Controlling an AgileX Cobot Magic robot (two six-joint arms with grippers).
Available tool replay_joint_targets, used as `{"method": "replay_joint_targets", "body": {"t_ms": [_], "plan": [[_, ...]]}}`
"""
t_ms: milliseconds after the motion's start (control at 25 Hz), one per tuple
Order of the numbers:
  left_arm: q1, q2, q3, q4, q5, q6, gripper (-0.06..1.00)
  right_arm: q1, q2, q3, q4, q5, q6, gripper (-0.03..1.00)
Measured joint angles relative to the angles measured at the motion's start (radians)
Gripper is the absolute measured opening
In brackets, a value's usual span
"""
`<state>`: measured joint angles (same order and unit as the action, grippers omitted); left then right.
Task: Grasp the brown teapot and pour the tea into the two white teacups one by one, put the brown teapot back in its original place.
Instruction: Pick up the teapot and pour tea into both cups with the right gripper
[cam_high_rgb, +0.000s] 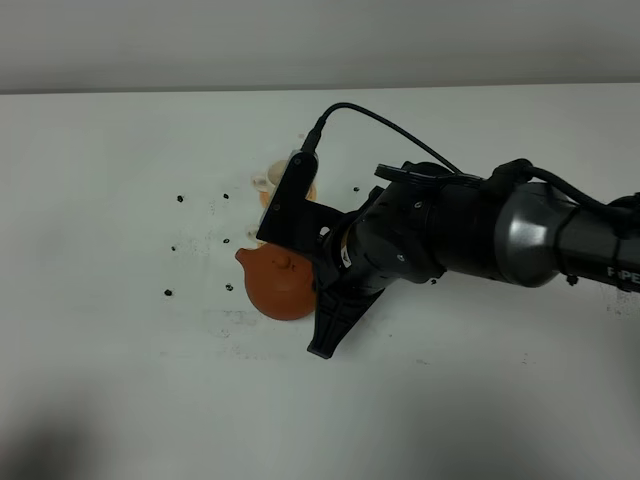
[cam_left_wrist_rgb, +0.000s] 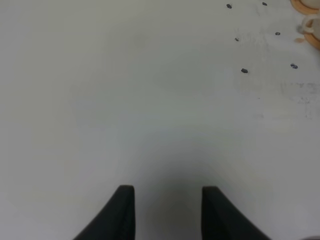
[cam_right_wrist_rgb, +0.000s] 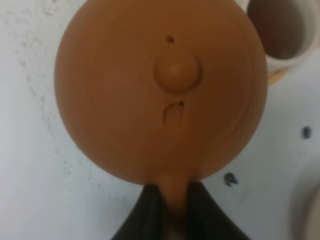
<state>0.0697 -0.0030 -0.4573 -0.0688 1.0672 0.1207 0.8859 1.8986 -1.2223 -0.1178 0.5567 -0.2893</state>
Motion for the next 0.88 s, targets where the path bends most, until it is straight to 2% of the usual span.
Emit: {"method": "replay_joint_targets", "body": {"t_ms": [200,560,880], "plan": [[0.0,0.0,0.0,0.0,0.0,0.0,0.35,-0.009,0.076,0.001,0.015,-0.017,0.006,0.12],[0.0,0.0,0.0,0.0,0.0,0.0,0.35,-0.01,0.039,0.0,0.007,-0.015,0.007,0.12],[0.0,0.0,0.0,0.0,0.0,0.0,0.35,-0.065,-0.019,-0.154,-0.098,0.13,0.013,0.12]]}}
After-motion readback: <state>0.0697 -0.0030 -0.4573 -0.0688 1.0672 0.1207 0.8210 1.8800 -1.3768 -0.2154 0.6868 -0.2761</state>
